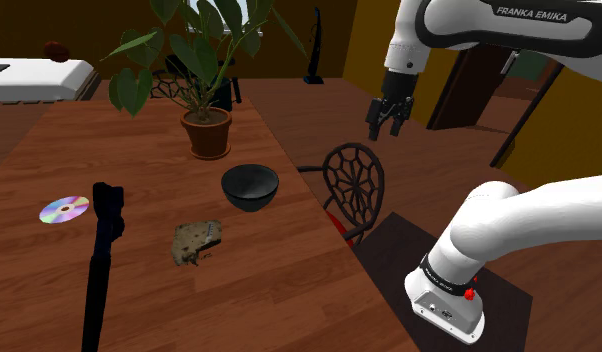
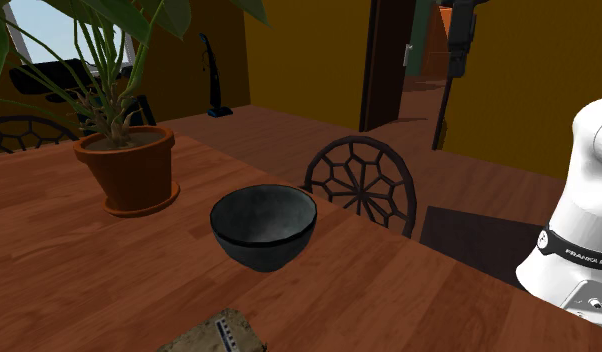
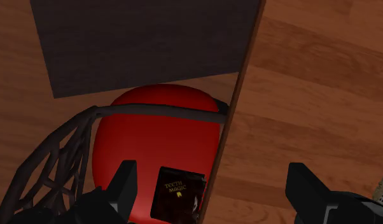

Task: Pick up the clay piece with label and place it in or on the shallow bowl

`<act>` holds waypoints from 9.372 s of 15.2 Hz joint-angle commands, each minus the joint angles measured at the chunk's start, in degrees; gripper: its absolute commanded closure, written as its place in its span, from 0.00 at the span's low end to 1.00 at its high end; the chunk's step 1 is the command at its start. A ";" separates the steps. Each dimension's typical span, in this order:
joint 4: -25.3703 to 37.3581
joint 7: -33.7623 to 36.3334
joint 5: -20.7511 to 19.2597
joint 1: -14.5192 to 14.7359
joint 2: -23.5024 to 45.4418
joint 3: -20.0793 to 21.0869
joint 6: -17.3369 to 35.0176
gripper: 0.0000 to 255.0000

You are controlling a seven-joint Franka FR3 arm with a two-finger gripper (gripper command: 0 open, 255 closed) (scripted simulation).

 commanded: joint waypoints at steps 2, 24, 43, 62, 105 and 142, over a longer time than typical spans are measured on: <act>-0.87 1.71 0.93 0.32 -0.19 1.41 1.09 0.00; 1.88 40.79 9.28 1.52 21.94 35.79 29.88 0.00; 40.32 89.78 -36.29 15.78 76.03 41.71 30.65 0.00; 45.45 92.71 -40.76 20.25 83.87 37.90 32.44 1.00; 55.94 85.30 -32.89 17.94 73.96 42.71 14.60 1.00; 20.71 68.05 -20.95 -4.86 53.59 42.12 37.08 0.00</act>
